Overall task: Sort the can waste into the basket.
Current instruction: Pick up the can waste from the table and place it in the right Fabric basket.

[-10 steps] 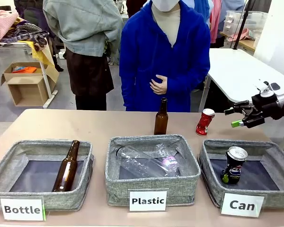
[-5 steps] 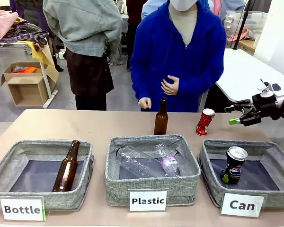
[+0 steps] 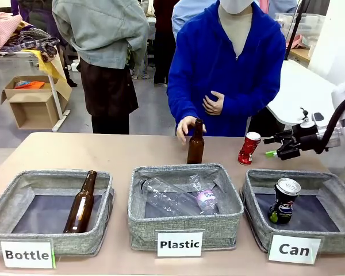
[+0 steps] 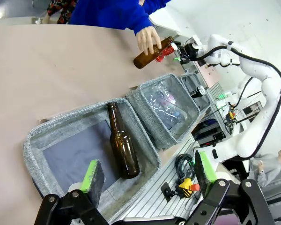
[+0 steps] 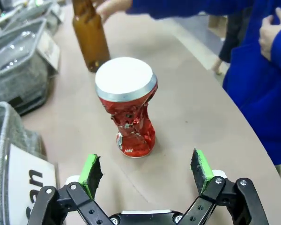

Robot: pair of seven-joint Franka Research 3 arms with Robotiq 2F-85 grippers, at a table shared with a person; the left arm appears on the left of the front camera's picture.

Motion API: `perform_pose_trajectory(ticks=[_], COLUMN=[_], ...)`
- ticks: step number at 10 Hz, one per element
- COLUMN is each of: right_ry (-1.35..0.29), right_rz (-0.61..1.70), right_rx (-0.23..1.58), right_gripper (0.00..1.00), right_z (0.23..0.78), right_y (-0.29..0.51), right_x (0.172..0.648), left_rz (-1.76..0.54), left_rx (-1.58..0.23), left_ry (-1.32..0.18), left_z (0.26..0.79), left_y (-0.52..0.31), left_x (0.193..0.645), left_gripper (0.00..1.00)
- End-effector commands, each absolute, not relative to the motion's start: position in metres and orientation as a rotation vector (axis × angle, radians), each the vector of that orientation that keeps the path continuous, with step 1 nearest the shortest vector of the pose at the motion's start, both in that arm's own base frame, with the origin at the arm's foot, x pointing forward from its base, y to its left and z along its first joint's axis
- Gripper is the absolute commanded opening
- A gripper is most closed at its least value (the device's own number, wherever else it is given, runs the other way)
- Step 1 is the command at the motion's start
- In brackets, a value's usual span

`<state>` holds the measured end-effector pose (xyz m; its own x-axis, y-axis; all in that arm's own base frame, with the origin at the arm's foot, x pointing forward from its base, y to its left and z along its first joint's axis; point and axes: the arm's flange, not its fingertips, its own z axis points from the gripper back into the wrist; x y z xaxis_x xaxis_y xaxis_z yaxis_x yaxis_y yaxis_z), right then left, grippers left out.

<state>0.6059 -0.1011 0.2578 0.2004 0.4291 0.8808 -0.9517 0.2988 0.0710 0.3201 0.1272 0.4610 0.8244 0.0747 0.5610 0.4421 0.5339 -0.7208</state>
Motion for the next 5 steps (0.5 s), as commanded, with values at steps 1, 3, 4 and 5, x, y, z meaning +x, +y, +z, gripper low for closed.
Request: perform_pose_trajectory(ticks=[1, 3, 4, 5], right_ry=[-0.857, -0.852, -0.864, -0.877], right_rz=[1.084, 1.087, 1.079, 1.068], right_rx=[0.740, 0.760, 0.781, 0.801], right_gripper=[1.00, 1.00, 1.00, 1.00], right_z=[0.255, 0.248, 0.246, 0.243], right_y=[-0.089, -0.081, -0.077, -0.072], right_x=[0.619, 0.620, 0.622, 0.625], left_rz=[-0.250, -0.250, -0.250, -0.250], left_rx=[-0.990, -0.990, -0.990, -0.990], left_ry=[-0.589, -0.589, -0.589, -0.589], left_z=[0.460, 0.460, 0.460, 0.460], left_y=[0.128, 0.128, 0.128, 0.128], left_x=[0.317, 0.317, 0.317, 0.317], left_gripper=[1.00, 1.00, 1.00, 1.00])
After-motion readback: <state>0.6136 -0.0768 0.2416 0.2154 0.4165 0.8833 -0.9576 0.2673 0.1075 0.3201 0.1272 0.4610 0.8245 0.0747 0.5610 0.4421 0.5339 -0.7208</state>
